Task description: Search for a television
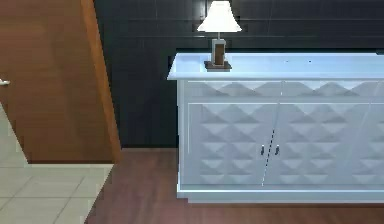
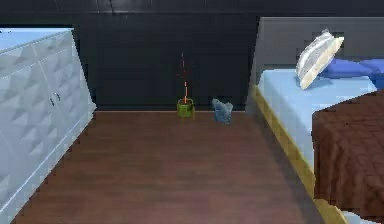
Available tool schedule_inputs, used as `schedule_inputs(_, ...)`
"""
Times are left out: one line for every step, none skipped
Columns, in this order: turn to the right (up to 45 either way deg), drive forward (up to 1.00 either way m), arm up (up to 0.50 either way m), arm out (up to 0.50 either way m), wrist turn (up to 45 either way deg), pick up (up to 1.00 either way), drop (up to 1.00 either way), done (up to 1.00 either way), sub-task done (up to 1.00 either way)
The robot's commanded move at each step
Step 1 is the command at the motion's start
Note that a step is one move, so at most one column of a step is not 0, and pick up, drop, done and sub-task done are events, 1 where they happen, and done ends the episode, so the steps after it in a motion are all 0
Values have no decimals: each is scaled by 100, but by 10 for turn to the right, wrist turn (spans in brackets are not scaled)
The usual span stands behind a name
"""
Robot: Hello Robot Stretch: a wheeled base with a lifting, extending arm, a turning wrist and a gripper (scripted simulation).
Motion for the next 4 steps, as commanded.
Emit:
schedule_inputs(-450,0,0,0,0,0,0,0,0)
schedule_inputs(-30,0,0,0,0,0,0,0,0)
schedule_inputs(0,25,0,0,0,0,0,0,0)
schedule_inputs(-90,0,0,0,0,0,0,0,0)
